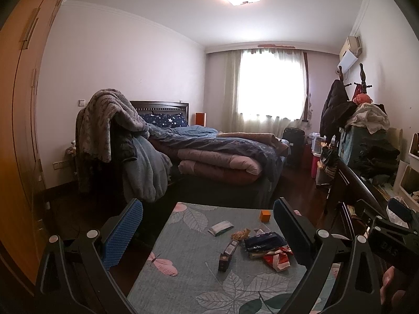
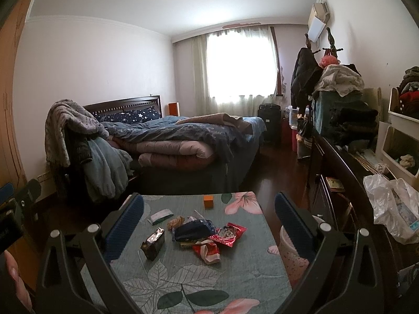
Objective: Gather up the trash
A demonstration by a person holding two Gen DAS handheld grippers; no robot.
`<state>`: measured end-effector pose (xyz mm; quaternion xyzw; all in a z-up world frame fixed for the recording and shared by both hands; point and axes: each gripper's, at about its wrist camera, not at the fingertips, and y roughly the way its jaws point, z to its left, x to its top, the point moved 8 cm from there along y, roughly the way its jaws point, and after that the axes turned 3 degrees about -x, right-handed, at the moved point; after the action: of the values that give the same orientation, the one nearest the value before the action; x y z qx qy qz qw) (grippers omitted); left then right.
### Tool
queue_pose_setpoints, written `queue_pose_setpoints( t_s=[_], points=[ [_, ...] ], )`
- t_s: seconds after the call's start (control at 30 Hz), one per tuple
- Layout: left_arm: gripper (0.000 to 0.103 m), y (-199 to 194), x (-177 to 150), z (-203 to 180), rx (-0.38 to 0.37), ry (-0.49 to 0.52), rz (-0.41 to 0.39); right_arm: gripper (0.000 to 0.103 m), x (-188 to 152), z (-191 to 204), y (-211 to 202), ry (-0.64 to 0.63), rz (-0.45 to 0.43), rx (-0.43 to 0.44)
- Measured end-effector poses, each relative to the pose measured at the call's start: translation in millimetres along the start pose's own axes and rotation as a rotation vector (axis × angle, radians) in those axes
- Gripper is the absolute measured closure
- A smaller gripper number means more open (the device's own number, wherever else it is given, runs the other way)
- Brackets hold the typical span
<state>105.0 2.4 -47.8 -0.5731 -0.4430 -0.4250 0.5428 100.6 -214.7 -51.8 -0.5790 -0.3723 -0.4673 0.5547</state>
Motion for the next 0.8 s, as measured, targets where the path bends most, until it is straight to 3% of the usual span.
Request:
queue_pose_setpoints(
  t_s=[0.43, 0.8],
  points=[
    [0.004, 4.7, -3.1, -3.4, -0.004, 0.010, 0.004, 0.003, -6.7, -1.9, 2.9, 0.008, -0.006, -0.006],
    [0.004, 34.7, -16.6, -8.3, -0.009, 0.031, 0.074, 0.003, -26.2, -9.9, 34.8, 0.023, 0.073, -0.006]
  ],
)
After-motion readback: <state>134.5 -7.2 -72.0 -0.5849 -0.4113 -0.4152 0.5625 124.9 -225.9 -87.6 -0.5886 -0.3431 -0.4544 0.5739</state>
